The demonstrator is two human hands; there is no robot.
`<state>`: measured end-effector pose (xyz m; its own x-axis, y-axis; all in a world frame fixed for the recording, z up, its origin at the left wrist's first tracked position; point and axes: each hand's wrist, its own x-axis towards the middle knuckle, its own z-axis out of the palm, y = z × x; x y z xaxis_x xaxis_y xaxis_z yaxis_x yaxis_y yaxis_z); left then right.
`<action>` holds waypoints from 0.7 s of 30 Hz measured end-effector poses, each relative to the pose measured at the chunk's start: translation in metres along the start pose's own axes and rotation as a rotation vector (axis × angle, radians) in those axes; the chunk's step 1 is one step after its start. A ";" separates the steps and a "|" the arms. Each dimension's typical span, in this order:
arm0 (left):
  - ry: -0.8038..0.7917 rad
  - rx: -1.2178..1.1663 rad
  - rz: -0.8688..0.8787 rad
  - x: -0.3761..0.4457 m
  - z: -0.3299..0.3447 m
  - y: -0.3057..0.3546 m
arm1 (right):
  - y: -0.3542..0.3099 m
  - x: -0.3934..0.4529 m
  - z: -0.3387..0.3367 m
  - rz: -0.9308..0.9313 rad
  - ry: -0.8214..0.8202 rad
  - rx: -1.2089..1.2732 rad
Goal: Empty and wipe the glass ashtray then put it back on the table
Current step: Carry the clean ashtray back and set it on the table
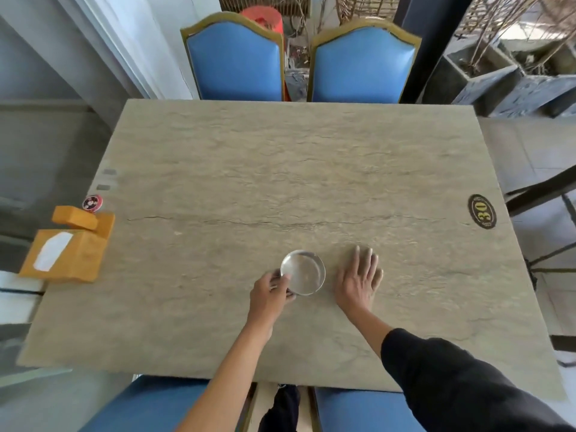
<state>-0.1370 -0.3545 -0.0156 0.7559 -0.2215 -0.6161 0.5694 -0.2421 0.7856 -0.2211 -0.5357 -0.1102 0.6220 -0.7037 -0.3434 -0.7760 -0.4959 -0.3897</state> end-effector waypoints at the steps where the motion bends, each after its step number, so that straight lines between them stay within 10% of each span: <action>1: 0.019 0.009 0.003 0.011 0.000 0.000 | -0.003 0.000 0.005 0.019 0.027 -0.013; 21: 0.274 0.235 0.216 0.146 0.026 0.032 | -0.003 0.010 0.027 0.119 0.089 -0.122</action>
<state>-0.0170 -0.4191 -0.0823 0.9258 -0.0390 -0.3759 0.3233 -0.4333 0.8413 -0.2097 -0.5278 -0.1358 0.5176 -0.8005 -0.3020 -0.8539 -0.4606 -0.2424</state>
